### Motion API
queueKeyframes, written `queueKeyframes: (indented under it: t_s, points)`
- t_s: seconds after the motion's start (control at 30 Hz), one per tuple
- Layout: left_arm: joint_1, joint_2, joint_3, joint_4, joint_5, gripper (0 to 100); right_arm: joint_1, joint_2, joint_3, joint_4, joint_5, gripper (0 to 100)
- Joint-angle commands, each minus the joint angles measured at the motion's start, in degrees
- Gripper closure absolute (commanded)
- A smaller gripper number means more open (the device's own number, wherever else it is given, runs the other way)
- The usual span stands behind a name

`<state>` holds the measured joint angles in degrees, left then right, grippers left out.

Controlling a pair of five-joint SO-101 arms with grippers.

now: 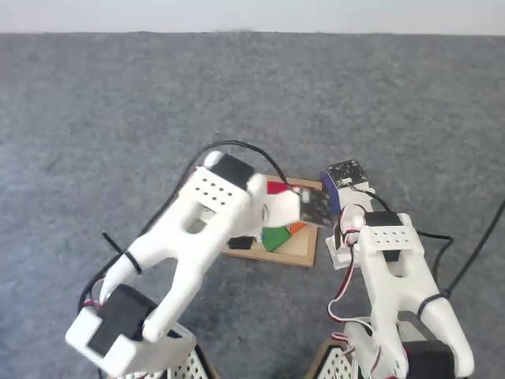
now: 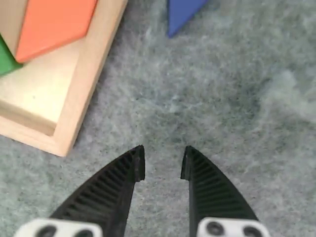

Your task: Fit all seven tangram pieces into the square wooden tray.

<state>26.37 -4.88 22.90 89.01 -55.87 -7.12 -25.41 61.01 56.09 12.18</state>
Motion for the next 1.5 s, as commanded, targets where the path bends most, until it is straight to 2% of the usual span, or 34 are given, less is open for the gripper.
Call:
queueKeyframes:
  t_s: [0.0, 0.37, 0.7, 0.87, 1.03, 1.3, 1.47]
  points:
    - [0.9, 0.1, -2.2, -3.2, -3.7, 99, 0.0, -0.4, -1.5, -0.7, -0.6, 87.5]
    - [1.0, 13.9, -8.9, -4.4, -3.9, 99, 11.1, -4.7, -3.7, -0.5, -10.6, 87.5]
    - [1.3, 14.9, -7.0, -3.1, -5.8, 98, 10.6, -24.0, 4.8, -1.1, -9.4, 87.6]
    - [1.2, 14.9, -5.0, -3.3, -5.9, 98, 9.7, -24.2, 5.2, -0.7, -7.9, 87.6]
    - [1.2, 14.9, -4.7, -4.0, -5.6, 91, 9.7, -24.3, 5.2, -0.7, -7.7, 87.6]
    - [0.8, 14.9, -4.9, -5.3, -5.5, 91, 9.6, -24.3, 5.2, -0.7, -7.6, 87.6]
    - [0.2, 14.9, -5.1, -9.1, -1.8, 91, 9.6, -24.3, 5.2, -0.7, -7.6, 87.6]
